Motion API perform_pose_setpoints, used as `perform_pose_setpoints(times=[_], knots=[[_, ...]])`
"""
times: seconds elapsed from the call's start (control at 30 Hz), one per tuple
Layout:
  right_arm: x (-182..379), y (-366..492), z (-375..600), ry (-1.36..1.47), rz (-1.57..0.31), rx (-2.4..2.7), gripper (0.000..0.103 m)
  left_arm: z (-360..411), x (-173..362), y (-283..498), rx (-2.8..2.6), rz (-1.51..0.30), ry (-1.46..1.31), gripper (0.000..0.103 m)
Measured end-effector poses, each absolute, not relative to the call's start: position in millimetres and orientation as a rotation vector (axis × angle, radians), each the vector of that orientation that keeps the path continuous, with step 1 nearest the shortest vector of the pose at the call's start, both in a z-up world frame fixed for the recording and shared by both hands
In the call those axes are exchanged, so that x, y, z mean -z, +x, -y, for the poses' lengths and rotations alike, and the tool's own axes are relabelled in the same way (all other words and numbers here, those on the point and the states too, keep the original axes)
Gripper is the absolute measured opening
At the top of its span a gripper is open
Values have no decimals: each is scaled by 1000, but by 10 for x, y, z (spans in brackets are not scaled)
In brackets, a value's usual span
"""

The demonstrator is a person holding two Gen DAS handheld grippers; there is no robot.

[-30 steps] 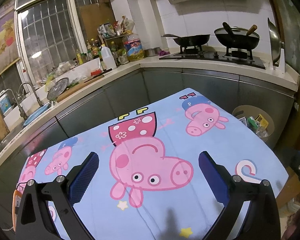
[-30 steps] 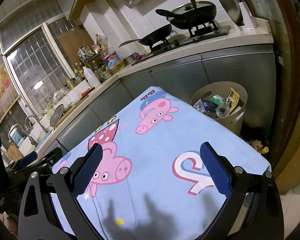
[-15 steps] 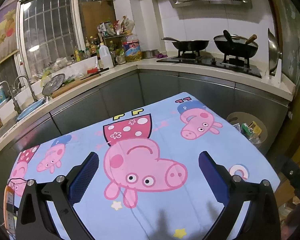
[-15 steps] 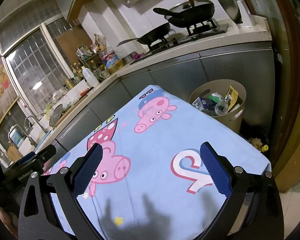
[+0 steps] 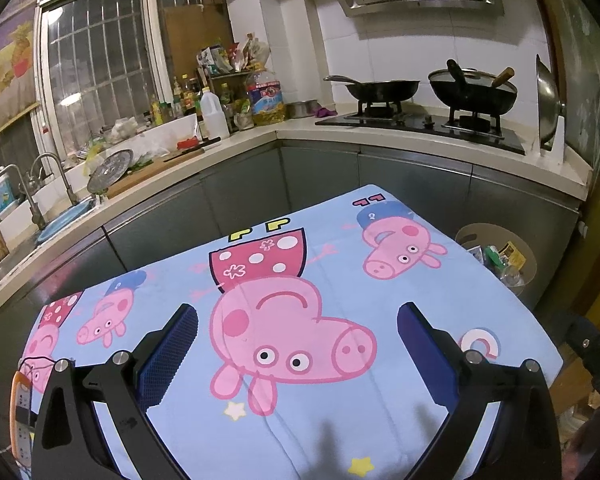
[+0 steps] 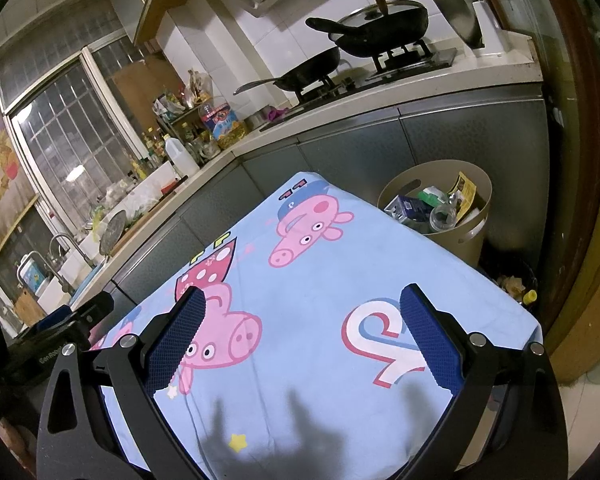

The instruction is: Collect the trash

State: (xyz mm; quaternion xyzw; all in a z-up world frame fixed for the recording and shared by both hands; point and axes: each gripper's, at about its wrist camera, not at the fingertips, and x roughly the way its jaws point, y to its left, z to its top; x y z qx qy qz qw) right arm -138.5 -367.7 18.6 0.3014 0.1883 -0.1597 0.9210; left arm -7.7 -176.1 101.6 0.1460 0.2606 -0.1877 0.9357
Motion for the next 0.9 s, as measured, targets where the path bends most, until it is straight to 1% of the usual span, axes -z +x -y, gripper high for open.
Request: perform_pose_setpoints(times=[0.9], knots=[[-212, -1474, 3677, 624, -371, 321, 97, 1743, -905, -61, 373, -546, 307, 99]])
